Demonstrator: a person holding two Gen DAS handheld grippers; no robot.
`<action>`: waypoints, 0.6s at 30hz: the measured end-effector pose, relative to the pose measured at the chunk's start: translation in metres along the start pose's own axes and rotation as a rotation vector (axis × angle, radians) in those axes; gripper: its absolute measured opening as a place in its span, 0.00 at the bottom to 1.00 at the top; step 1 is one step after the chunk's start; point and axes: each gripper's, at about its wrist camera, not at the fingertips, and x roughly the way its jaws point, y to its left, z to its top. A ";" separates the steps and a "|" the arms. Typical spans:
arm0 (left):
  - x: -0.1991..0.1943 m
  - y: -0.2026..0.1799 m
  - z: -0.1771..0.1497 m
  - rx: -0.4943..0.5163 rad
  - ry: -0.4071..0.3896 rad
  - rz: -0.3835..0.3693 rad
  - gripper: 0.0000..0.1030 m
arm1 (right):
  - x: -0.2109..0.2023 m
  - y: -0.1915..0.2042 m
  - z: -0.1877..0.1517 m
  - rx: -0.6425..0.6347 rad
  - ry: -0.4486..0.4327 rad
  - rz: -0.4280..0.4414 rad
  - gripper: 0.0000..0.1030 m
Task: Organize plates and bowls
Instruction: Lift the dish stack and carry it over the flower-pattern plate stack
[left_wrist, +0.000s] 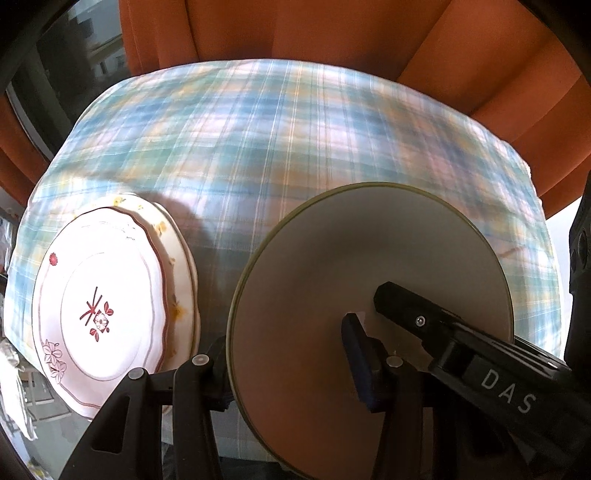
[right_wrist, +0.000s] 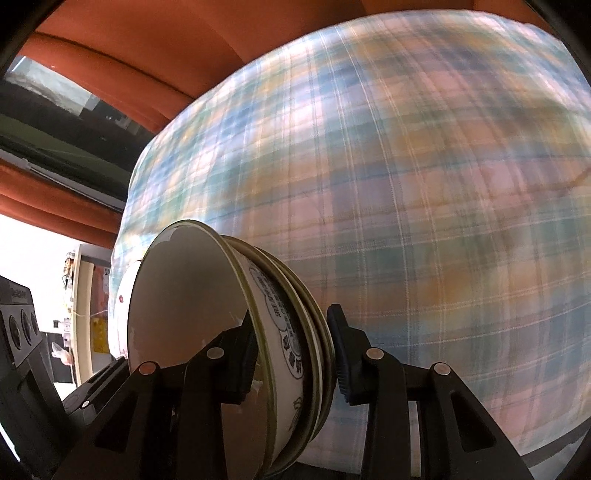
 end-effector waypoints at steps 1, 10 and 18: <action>-0.003 0.002 0.001 0.000 -0.003 -0.007 0.47 | -0.004 0.004 0.000 -0.004 -0.009 -0.006 0.38; -0.033 0.030 0.007 0.050 -0.044 -0.042 0.47 | -0.020 0.042 -0.011 0.007 -0.084 -0.032 0.38; -0.056 0.077 0.003 0.063 -0.070 -0.058 0.47 | -0.017 0.093 -0.025 -0.005 -0.128 -0.057 0.38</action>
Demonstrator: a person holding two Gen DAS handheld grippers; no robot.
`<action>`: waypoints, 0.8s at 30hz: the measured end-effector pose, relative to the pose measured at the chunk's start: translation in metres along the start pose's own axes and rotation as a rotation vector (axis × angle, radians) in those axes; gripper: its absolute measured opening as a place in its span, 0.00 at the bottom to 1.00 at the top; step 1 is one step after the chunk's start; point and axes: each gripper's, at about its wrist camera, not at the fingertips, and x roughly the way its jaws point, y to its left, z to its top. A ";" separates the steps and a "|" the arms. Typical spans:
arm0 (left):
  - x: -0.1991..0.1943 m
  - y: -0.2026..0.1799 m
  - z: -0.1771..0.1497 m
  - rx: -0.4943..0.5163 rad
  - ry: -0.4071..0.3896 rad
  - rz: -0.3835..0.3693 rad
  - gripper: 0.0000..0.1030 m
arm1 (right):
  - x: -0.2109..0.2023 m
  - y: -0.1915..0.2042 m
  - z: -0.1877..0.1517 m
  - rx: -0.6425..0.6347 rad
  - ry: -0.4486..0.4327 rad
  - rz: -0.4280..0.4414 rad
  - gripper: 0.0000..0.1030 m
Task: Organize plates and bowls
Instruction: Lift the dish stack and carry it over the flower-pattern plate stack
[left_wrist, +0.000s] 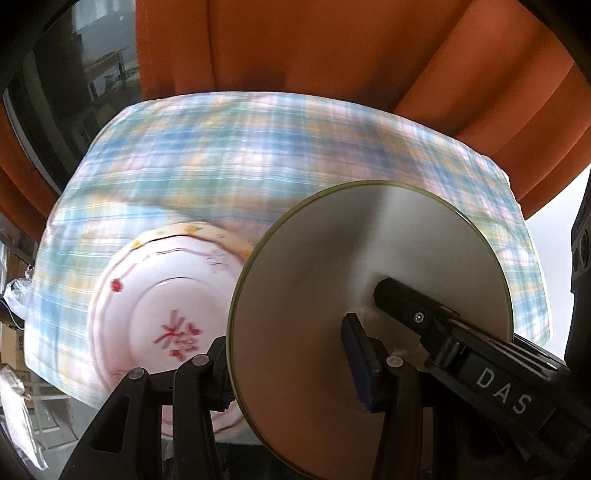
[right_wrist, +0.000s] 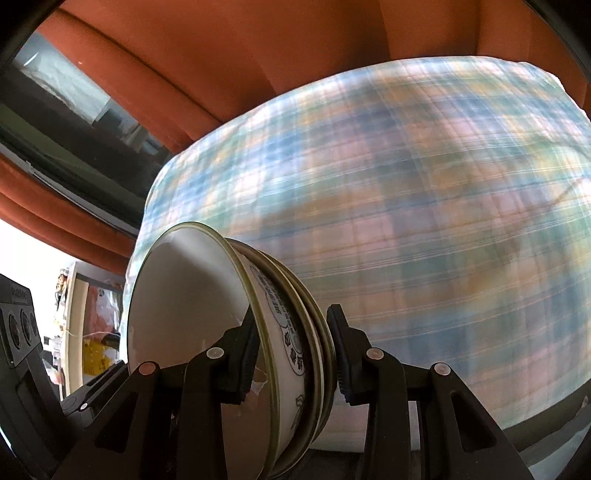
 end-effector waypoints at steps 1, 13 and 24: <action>-0.003 0.008 -0.002 -0.005 -0.001 -0.002 0.47 | 0.002 0.007 -0.002 -0.003 0.000 -0.004 0.37; -0.022 0.083 -0.010 -0.021 -0.038 -0.020 0.47 | 0.022 0.081 -0.026 -0.036 -0.028 -0.018 0.37; -0.009 0.129 -0.007 -0.057 0.014 -0.021 0.47 | 0.059 0.117 -0.030 -0.046 0.022 -0.030 0.37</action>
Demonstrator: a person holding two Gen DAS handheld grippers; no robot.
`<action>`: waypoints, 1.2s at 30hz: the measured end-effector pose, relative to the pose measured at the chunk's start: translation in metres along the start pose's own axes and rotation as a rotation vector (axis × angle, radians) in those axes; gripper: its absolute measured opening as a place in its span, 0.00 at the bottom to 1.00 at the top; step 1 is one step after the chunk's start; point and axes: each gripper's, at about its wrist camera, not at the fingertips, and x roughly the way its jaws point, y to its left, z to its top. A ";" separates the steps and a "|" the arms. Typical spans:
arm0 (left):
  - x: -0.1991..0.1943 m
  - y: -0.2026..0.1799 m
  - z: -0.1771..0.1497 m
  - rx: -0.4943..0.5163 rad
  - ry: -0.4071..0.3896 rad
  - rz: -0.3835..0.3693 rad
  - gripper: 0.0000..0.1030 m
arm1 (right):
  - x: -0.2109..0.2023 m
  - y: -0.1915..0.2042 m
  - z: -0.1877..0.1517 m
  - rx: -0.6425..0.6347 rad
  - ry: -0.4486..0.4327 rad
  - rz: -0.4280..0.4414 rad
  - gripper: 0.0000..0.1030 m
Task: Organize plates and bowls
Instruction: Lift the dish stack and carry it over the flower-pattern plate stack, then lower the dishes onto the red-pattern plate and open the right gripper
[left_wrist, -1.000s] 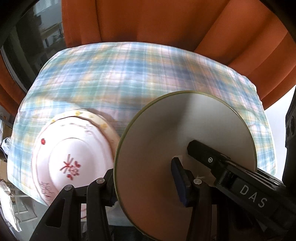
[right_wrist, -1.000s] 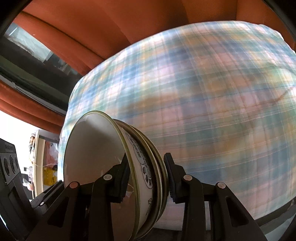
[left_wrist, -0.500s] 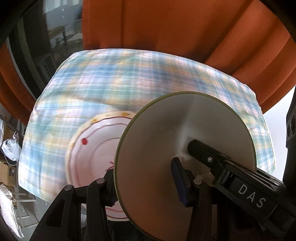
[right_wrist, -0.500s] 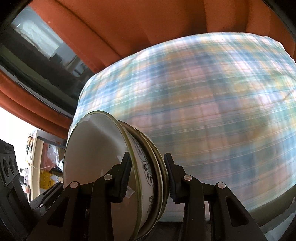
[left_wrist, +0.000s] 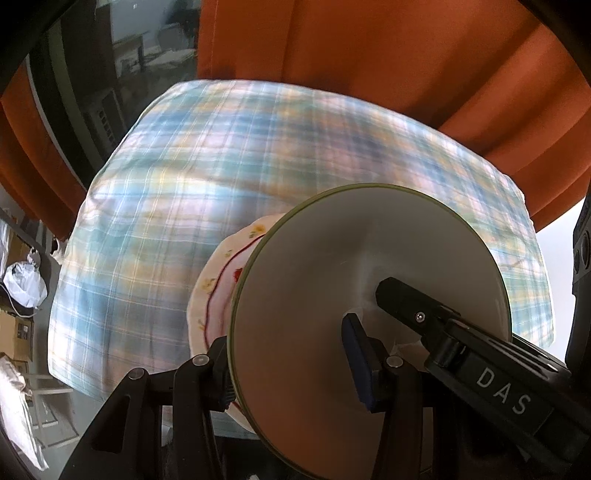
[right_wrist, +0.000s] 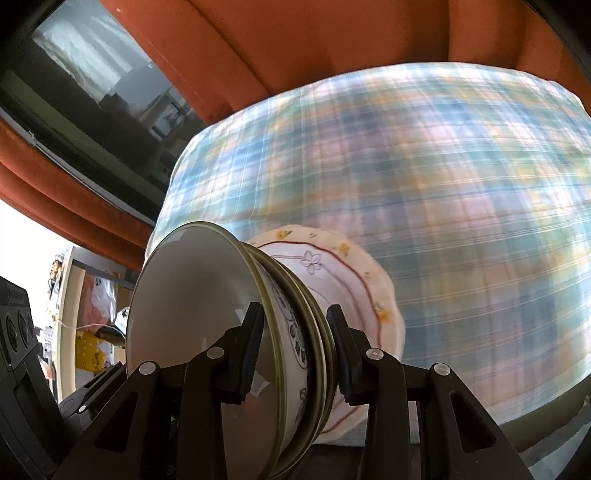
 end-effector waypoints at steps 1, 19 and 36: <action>0.003 0.003 0.001 -0.006 0.012 0.000 0.47 | 0.003 0.001 0.001 0.001 0.007 -0.002 0.37; 0.026 0.015 0.011 -0.026 0.075 -0.036 0.47 | 0.031 0.007 0.013 -0.007 0.076 -0.065 0.37; 0.006 0.031 -0.004 0.002 -0.029 -0.068 0.78 | 0.008 0.021 -0.004 -0.052 -0.055 -0.180 0.61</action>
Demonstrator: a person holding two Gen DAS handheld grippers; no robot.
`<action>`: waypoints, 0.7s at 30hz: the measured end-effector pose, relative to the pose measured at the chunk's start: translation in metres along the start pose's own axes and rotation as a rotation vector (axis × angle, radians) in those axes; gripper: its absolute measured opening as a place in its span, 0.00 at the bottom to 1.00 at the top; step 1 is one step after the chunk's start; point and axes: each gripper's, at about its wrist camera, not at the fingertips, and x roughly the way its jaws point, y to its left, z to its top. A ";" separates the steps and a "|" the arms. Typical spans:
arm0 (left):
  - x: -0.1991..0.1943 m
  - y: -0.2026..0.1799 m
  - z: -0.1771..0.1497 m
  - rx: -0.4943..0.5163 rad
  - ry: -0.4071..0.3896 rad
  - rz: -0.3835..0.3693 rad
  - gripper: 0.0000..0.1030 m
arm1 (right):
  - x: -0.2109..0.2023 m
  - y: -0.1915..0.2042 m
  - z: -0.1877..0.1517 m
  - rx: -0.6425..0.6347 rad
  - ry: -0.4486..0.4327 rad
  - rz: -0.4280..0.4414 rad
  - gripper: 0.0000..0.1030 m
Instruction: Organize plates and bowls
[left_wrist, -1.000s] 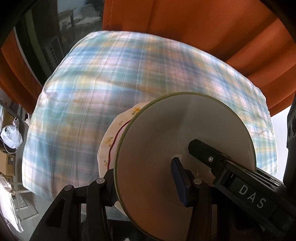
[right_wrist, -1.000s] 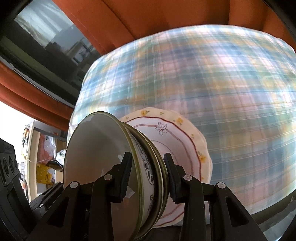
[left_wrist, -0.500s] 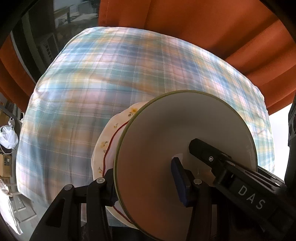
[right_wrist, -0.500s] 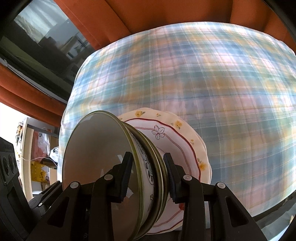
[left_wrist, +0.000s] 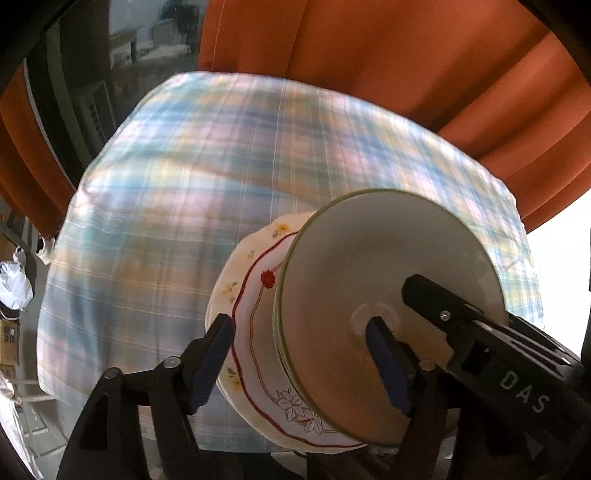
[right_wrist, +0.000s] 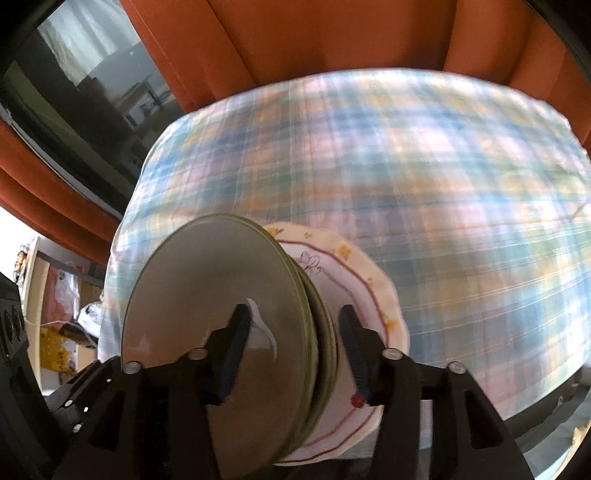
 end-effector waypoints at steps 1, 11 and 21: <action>-0.005 -0.002 -0.002 0.004 -0.023 0.012 0.79 | -0.004 0.000 -0.001 -0.002 -0.013 -0.003 0.64; -0.055 -0.032 -0.024 0.065 -0.245 0.127 0.81 | -0.054 -0.018 -0.020 0.016 -0.160 0.078 0.69; -0.067 -0.066 -0.076 0.076 -0.396 0.169 0.82 | -0.104 -0.055 -0.069 -0.072 -0.335 0.024 0.75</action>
